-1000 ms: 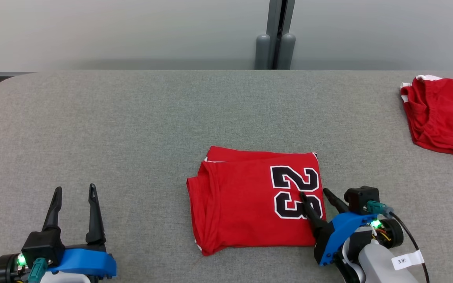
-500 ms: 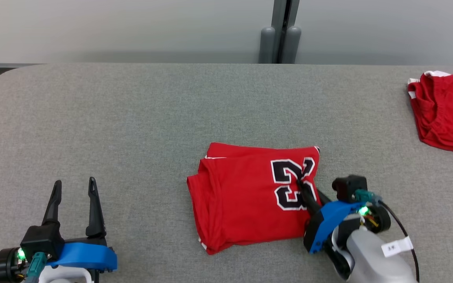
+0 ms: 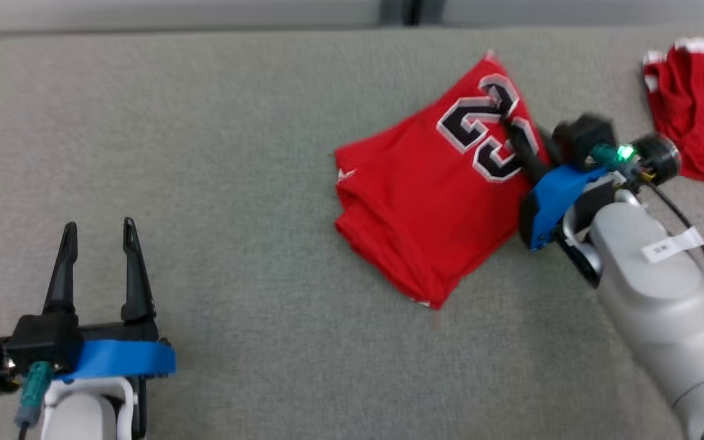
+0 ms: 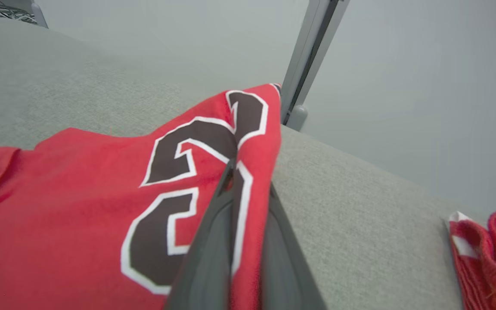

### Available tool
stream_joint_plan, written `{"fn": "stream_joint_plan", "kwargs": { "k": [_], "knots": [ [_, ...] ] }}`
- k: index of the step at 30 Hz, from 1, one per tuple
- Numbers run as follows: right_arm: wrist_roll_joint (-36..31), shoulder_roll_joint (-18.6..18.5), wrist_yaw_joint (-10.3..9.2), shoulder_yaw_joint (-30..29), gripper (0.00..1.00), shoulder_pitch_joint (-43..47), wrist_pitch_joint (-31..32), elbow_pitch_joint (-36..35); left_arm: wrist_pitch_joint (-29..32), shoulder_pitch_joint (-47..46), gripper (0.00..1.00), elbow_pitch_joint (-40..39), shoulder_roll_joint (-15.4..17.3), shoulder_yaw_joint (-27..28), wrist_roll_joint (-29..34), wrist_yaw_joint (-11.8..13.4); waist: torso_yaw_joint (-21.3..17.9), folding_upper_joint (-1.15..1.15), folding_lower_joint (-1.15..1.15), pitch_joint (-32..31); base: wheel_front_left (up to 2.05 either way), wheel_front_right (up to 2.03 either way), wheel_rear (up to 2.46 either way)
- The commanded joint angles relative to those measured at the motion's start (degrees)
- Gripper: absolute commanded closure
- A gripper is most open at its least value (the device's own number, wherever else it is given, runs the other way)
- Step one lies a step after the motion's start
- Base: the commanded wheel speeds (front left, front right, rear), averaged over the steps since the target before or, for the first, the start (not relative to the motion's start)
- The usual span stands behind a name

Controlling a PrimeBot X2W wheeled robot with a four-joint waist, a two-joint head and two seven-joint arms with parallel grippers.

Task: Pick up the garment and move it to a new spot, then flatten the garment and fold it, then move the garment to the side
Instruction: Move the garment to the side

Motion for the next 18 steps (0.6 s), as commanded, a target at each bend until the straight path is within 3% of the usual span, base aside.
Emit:
{"fn": "stream_joint_plan", "kwargs": {
  "k": [1,14,18],
  "knots": [
    [-0.12,-1.74,-0.01,0.52,1.0,-2.63,0.15,-0.41,-0.24,-1.38,0.0,-1.04,0.32,0.25,0.15,-0.05,-0.46,-0.01,-0.01,1.87,0.0,0.0,0.0],
    [4.82,-11.94,-0.02,1.3,1.0,-14.33,-0.04,-0.6,-0.21,-3.04,0.0,-8.01,3.31,1.37,2.07,0.03,-13.01,-0.01,-0.01,9.87,0.0,0.0,0.0],
    [5.96,-15.54,-0.01,1.05,1.0,-17.75,-0.04,0.77,-0.2,-3.92,0.0,-10.49,4.86,1.02,2.75,-0.26,-15.24,-0.01,-0.01,12.62,0.0,0.0,0.0]
  ]
}}
